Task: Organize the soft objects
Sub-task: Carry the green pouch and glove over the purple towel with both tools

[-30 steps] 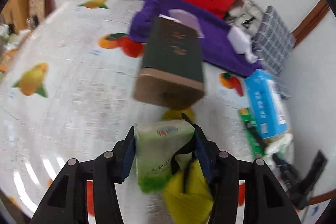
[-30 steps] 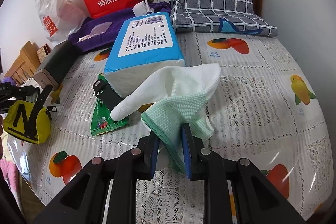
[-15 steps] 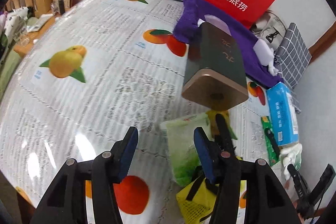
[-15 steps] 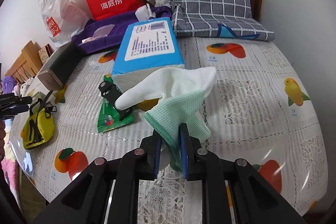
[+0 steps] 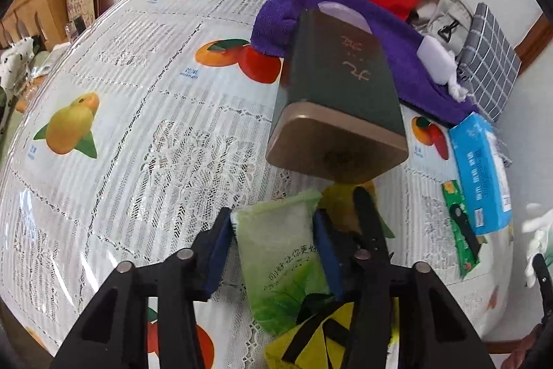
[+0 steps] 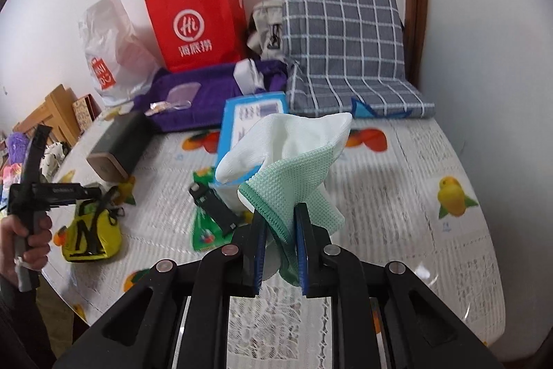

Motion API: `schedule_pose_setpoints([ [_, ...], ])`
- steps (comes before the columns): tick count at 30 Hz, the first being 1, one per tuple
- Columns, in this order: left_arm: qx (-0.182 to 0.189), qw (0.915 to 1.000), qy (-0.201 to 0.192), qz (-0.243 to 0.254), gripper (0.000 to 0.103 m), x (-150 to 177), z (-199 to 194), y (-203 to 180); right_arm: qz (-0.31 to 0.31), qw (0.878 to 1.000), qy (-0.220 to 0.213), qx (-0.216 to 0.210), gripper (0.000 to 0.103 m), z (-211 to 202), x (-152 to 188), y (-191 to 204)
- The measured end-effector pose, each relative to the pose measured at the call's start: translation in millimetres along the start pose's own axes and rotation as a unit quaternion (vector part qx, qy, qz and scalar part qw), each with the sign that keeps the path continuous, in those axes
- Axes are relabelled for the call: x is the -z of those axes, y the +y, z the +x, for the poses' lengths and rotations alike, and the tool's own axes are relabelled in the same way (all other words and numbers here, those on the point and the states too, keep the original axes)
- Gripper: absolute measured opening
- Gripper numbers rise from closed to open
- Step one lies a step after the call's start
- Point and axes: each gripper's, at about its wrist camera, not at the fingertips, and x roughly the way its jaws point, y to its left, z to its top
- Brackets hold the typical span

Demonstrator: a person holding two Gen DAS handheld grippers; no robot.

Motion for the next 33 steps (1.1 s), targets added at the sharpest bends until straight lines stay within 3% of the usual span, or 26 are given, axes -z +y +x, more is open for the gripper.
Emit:
schedule_pose_setpoints([
  [14,0.038,0.9973,-0.054,-0.032,0.041,-16.8,-56.7,25.9,-0.030,0.999,-0.013,-0.025,0.016,5.5,-28.1,30.4],
  [33,0.045,0.9938,-0.101,0.015,0.041,-58.0,-100.2,-22.8,-0.036,0.998,-0.018,-0.044,0.016,18.0,-74.8,47.4],
])
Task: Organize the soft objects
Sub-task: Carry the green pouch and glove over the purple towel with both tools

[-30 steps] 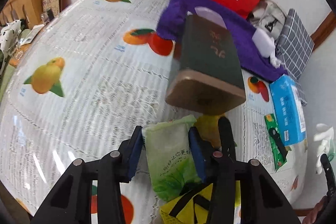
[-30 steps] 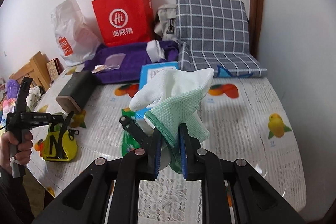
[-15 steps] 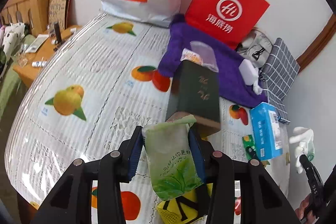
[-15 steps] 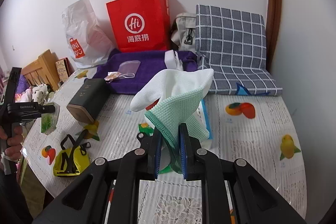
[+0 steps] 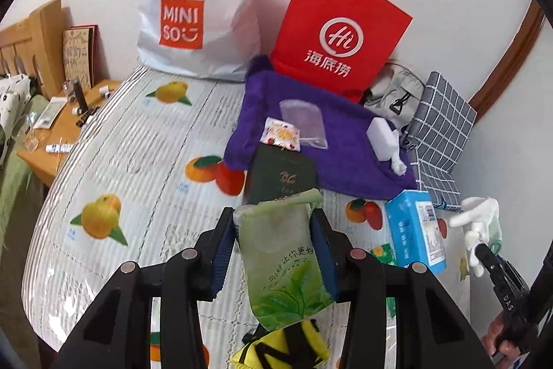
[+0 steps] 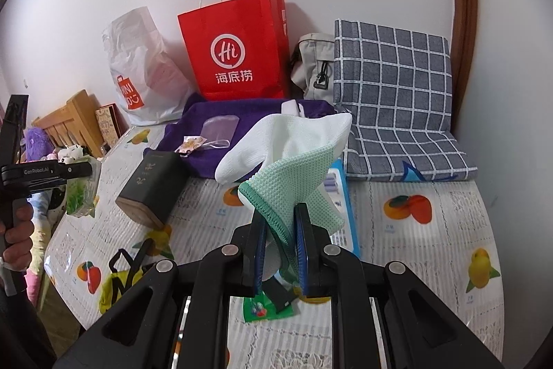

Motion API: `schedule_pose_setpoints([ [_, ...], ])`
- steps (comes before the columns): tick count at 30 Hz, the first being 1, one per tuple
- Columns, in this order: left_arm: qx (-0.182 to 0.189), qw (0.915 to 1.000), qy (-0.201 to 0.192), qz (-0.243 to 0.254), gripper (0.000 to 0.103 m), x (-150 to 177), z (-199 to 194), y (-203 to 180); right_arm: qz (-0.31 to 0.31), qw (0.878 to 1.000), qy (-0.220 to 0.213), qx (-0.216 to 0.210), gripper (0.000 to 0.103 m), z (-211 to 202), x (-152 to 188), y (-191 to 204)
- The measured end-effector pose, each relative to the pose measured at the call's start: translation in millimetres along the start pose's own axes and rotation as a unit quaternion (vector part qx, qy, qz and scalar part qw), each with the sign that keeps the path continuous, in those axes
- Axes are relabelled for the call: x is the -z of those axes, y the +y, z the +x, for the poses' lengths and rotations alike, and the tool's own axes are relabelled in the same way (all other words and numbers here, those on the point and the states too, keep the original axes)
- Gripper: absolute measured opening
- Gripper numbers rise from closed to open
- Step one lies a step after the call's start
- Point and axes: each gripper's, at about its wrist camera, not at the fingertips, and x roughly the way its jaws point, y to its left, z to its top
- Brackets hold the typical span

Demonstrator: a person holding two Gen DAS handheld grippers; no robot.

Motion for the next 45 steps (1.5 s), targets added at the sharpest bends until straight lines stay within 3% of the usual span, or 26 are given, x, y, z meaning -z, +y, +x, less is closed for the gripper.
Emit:
schedule_pose_setpoints([
  [12,-0.004,0.9998,-0.007,0.018,0.041,-30.9,0.1,-9.7,-0.009,1.000,-0.004,-0.004,0.016,36.4,-41.3,9.8],
  [22,-0.014,0.9997,-0.017,0.005,0.041,-66.6,17.4,5.0,-0.009,1.000,-0.004,-0.006,0.016,61.7,-68.4,11.6],
  [31,-0.012,0.9998,-0.014,0.012,0.042,-93.3,42.5,-8.0,0.002,1.000,-0.007,-0.006,0.016,80.8,-90.9,2.7],
  [45,0.001,0.9999,0.008,0.015,0.042,-129.2,92.5,-24.4,0.008,0.998,0.015,-0.058,0.016,135.4,-120.5,8.3],
])
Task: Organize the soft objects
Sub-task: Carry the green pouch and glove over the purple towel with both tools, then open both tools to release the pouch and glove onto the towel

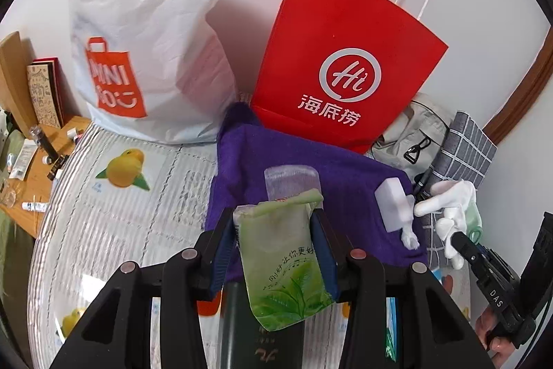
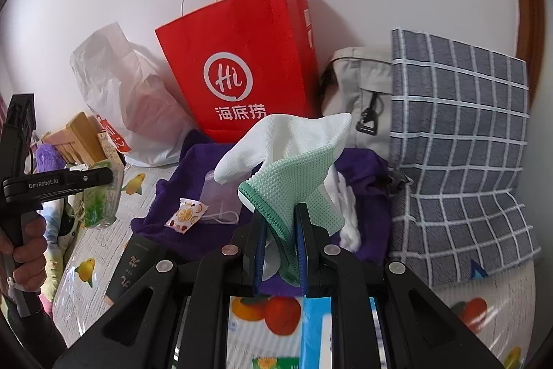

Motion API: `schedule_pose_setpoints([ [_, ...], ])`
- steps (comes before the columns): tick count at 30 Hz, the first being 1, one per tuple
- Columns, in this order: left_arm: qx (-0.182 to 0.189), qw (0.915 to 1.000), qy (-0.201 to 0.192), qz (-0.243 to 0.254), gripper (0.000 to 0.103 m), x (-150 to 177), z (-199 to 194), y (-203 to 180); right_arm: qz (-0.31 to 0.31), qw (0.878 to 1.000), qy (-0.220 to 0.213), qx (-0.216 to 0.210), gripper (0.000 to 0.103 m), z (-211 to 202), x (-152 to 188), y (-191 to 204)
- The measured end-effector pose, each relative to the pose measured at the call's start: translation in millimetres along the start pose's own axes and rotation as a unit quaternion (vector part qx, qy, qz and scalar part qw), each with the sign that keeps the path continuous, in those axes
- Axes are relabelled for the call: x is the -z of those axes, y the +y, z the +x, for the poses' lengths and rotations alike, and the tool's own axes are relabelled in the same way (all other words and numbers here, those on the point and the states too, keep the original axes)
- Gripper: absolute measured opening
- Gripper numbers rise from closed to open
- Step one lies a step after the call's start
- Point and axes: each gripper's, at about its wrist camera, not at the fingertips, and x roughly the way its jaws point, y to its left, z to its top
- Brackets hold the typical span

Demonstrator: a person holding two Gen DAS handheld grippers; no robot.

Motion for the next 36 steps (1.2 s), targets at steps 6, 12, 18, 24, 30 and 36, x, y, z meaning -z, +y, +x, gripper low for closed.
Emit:
schedule_pose_setpoints([
  [6,0.008,0.9998,0.014,-0.008,0.042,-15.5,31.0,-3.1,-0.003,1.000,0.015,-0.011,0.016,29.7,-13.7,2.1],
  [12,0.012,0.9997,0.023,-0.004,0.042,-28.3,68.9,-7.5,-0.022,0.999,0.043,-0.015,0.016,61.3,-10.5,5.6],
  [18,0.007,0.9990,0.043,0.000,0.042,-35.0,103.9,-5.2,-0.046,0.994,0.094,-0.016,0.016,95.3,2.0,11.9],
  [24,0.013,0.9988,0.047,-0.009,0.042,-35.7,118.8,5.4,-0.055,0.990,0.127,-0.007,0.016,113.2,11.5,10.4],
  [30,0.010,0.9980,0.061,-0.014,0.043,-33.4,134.8,7.4,-0.054,0.987,0.152,-0.010,0.020,126.1,18.6,9.5],
  [36,0.013,0.9968,0.077,-0.016,0.044,-30.0,148.7,4.9,-0.054,0.986,0.160,-0.008,0.021,130.6,20.8,8.1],
])
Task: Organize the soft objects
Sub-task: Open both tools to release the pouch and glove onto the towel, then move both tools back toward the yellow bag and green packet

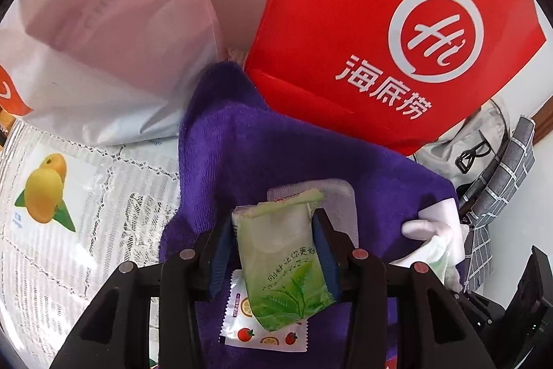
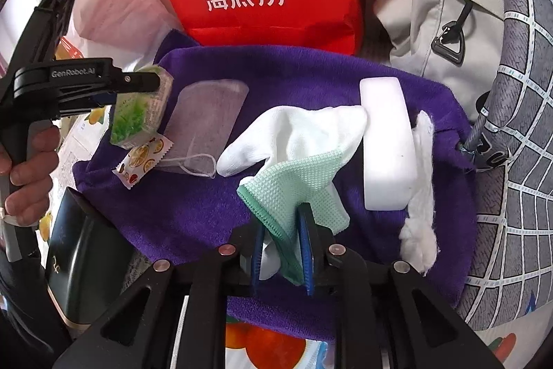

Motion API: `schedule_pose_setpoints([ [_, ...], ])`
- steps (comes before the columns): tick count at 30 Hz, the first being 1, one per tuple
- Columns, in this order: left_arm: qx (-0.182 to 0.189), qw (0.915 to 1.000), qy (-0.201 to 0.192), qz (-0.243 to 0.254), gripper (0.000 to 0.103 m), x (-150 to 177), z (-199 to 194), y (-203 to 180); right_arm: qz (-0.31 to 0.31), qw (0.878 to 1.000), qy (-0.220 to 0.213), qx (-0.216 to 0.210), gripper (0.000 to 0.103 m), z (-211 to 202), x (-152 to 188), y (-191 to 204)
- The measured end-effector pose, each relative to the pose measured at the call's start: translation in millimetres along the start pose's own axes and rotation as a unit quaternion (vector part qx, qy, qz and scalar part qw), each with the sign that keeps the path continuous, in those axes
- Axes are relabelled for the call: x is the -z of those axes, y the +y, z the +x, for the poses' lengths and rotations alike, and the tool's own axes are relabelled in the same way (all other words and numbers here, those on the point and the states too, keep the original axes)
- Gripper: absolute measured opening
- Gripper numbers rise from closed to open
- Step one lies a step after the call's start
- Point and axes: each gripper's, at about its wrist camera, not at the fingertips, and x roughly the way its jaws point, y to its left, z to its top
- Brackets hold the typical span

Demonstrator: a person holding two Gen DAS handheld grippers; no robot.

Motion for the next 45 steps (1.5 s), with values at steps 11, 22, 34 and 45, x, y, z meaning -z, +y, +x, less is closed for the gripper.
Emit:
schedule_pose_setpoints([
  [11,0.022,0.9997,-0.006,-0.012,0.064,-2.2,-13.6,0.0,-0.010,1.000,-0.016,0.020,0.059,-22.7,-6.5,-1.5],
  [22,0.016,0.9956,-0.084,0.040,0.064,16.1,-83.1,-34.0,0.004,0.995,-0.078,0.064,0.063,-96.2,34.8,8.5],
  [34,0.013,0.9925,-0.083,0.089,0.064,118.4,-166.2,-37.8,0.063,0.993,-0.097,0.031,0.063,-149.3,114.5,19.7],
  [45,-0.007,0.9957,-0.062,0.068,0.064,218.8,-195.9,-6.5,0.075,0.992,-0.102,0.021,0.040,-177.0,194.5,32.4],
])
